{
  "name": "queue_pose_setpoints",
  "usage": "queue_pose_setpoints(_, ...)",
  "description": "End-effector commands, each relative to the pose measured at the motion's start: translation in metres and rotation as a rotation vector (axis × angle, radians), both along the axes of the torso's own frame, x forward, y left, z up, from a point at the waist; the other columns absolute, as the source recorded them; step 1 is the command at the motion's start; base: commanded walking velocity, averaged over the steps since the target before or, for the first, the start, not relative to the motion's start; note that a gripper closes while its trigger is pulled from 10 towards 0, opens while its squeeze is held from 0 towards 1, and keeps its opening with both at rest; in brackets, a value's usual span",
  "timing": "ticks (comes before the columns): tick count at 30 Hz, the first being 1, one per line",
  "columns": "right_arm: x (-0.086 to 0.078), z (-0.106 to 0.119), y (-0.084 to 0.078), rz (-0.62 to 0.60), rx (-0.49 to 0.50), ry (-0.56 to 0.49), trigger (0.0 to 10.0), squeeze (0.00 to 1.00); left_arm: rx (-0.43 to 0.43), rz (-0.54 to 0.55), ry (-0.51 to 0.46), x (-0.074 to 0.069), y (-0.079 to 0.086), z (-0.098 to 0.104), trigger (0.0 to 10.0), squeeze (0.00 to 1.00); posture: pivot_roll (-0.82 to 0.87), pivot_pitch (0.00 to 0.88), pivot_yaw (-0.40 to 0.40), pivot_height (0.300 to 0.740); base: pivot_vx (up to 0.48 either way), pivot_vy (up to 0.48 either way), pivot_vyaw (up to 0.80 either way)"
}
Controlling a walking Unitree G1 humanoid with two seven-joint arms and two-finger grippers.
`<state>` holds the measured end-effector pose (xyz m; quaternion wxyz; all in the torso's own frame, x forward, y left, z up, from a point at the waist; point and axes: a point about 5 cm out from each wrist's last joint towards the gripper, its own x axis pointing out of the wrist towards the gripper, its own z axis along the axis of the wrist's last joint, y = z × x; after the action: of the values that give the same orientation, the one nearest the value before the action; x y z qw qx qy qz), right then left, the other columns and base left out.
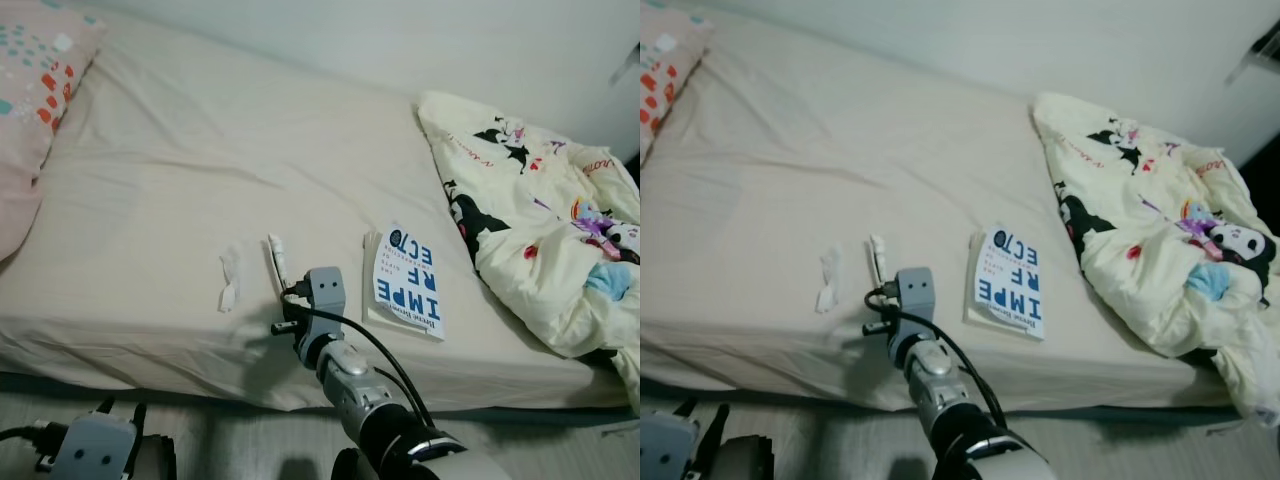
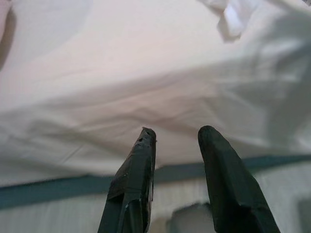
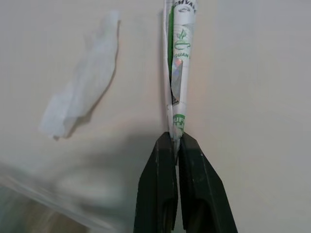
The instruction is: Clean up the room
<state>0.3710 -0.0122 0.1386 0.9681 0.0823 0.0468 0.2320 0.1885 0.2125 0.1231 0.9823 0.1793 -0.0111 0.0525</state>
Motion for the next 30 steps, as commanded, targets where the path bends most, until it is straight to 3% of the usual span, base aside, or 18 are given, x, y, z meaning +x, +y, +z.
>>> queue_pose_setpoints(1,-0.014,-0.011,0.019,0.040,0.074,0.023,0.0,0.00,-0.036,-0.023,0.036,0.005,-0.008,-0.013,10.0,0.00,0.27,0.176,-0.225,0.550,0.000,0.000,0.00)
queue_pose_setpoints(2,-0.015,-0.014,0.005,0.021,0.091,-0.046,0.0,0.00,-0.063,-0.060,0.015,0.026,-0.019,-0.014,10.0,0.00,0.24,0.147,-0.203,0.550,0.000,0.000,0.00)
queue_pose_setpoints(3,-0.015,-0.014,0.005,0.021,0.091,-0.046,0.0,0.00,-0.063,-0.060,0.015,0.026,-0.019,-0.014,10.0,0.00,0.24,0.147,-0.203,0.550,0.000,0.000,0.00)
queue_pose_setpoints(7,-0.019,-0.023,-0.016,-0.046,0.130,-0.090,0.0,0.00,-0.082,-0.096,0.010,0.048,-0.030,-0.016,10.0,0.00,0.18,0.099,-0.153,0.550,0.000,0.000,0.00)
queue_pose_setpoints(8,-0.023,-0.030,-0.026,-0.086,0.136,-0.090,0.9,0.00,-0.084,-0.120,0.013,0.057,-0.035,-0.018,10.0,0.00,0.16,0.087,-0.134,0.550,0.000,0.000,0.00)
queue_pose_setpoints(10,-0.026,-0.035,-0.033,-0.112,0.138,-0.088,0.9,0.00,-0.085,-0.137,0.016,0.063,-0.039,-0.019,10.0,0.00,0.14,0.075,-0.111,0.550,0.000,0.000,0.00)
queue_pose_setpoints(11,-0.031,-0.042,-0.041,-0.132,0.123,-0.101,2.9,0.00,-0.082,-0.159,0.017,0.071,-0.045,-0.019,10.0,0.00,0.11,0.062,-0.083,0.550,0.000,0.000,0.00)
queue_pose_setpoints(12,-0.038,-0.050,-0.050,-0.144,0.096,-0.115,3.5,0.00,-0.088,-0.183,0.019,0.080,-0.051,-0.019,10.0,0.00,0.09,0.052,-0.057,0.550,0.000,0.000,0.00)
queue_pose_setpoints(13,-0.038,-0.050,-0.050,-0.144,0.096,-0.115,3.5,0.00,-0.088,-0.183,0.019,0.080,-0.051,-0.019,10.0,0.00,0.09,0.052,-0.057,0.550,0.000,0.000,0.00)
queue_pose_setpoints(14,-0.044,-0.056,-0.056,-0.148,0.071,-0.129,6.7,0.00,-0.093,-0.199,0.020,0.086,-0.057,-0.019,10.0,0.00,0.09,0.049,-0.049,0.550,0.000,0.000,0.00)
queue_pose_setpoints(16,-0.050,-0.061,-0.061,-0.153,0.046,-0.139,6.7,0.00,-0.101,-0.215,0.020,0.092,-0.061,-0.019,10.0,0.00,0.07,0.039,-0.025,0.550,0.000,0.000,0.00)
queue_pose_setpoints(17,-0.053,-0.064,-0.065,-0.161,0.017,-0.148,10.0,0.00,-0.110,-0.229,0.026,0.096,-0.065,-0.019,10.0,0.00,0.04,0.031,0.003,0.550,0.000,0.000,0.00)
queue_pose_setpoints(20,-0.060,-0.071,-0.076,-0.195,-0.053,-0.141,10.0,0.00,-0.133,-0.233,0.031,0.107,-0.074,-0.022,10.0,0.00,0.02,0.022,0.025,0.550,0.000,0.000,0.00)
queue_pose_setpoints(23,-0.061,-0.073,-0.080,-0.202,-0.061,-0.133,10.0,0.00,-0.137,-0.215,0.029,0.109,-0.075,-0.024,10.0,0.00,0.01,0.021,0.026,0.550,0.000,0.000,0.00)
queue_pose_setpoints(30,-0.065,-0.077,-0.074,-0.143,-0.103,-0.107,10.0,0.00,-0.128,-0.216,0.013,0.109,-0.077,-0.025,10.0,0.00,0.01,0.019,0.015,0.550,0.000,0.000,0.00)
